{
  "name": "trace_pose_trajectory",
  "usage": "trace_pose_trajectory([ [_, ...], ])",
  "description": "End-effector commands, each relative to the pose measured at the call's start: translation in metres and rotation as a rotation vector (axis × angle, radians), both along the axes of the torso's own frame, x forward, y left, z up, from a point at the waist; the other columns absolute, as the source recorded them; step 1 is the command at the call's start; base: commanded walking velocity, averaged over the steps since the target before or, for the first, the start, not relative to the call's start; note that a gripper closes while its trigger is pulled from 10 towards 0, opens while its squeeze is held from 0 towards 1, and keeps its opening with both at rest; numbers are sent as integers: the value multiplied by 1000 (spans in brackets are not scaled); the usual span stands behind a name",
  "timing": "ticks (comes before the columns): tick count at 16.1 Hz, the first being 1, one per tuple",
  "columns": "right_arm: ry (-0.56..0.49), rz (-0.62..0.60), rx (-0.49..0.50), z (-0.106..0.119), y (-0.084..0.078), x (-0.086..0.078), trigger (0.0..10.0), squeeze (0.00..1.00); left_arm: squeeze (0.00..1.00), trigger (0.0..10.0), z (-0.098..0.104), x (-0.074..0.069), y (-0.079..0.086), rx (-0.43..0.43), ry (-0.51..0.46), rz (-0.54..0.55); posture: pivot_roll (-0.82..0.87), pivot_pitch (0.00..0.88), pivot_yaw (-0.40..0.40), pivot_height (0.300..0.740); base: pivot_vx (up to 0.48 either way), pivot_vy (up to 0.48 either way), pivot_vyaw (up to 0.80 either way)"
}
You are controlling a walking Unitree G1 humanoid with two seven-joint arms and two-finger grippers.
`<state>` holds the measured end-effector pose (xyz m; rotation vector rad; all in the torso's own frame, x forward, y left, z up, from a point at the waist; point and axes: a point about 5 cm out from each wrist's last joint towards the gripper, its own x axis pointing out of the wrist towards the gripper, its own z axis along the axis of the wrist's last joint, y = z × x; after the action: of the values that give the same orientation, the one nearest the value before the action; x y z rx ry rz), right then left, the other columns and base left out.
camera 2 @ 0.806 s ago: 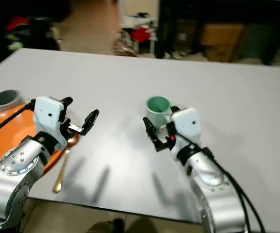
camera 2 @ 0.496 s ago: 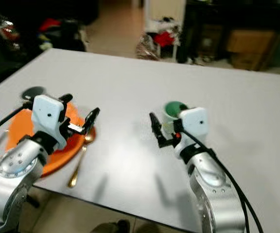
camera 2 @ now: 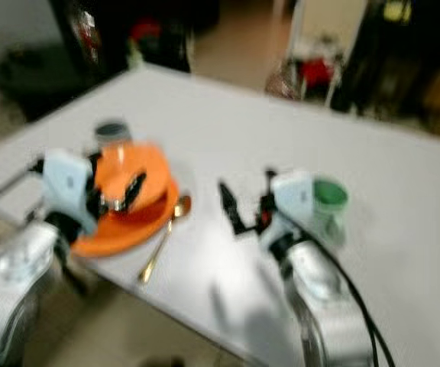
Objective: Setting the table
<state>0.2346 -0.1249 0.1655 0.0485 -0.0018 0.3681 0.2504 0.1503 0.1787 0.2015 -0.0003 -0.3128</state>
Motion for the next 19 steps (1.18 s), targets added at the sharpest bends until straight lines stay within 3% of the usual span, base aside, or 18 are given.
trace_pose_trajectory([
  [1, -8, -16, 16, 2, -4, 2, 10000, 1000, 125, 10000, 0, -1, -3, 13, -2, -9, 112, 0, 20, 740, 0, 0, 800],
  [14, -18, -98, 112, 4, -9, 0, 10000, 1000, 114, 10000, 6, 5, 3, 5, -22, 7, 87, 0, 52, 740, 0, 0, 800],
  [19, 11, -160, 108, -1, -14, 0, 10000, 1000, 125, 10000, 2, 7, 5, -8, 6, 31, 83, 0, 52, 740, 0, 0, 99],
])
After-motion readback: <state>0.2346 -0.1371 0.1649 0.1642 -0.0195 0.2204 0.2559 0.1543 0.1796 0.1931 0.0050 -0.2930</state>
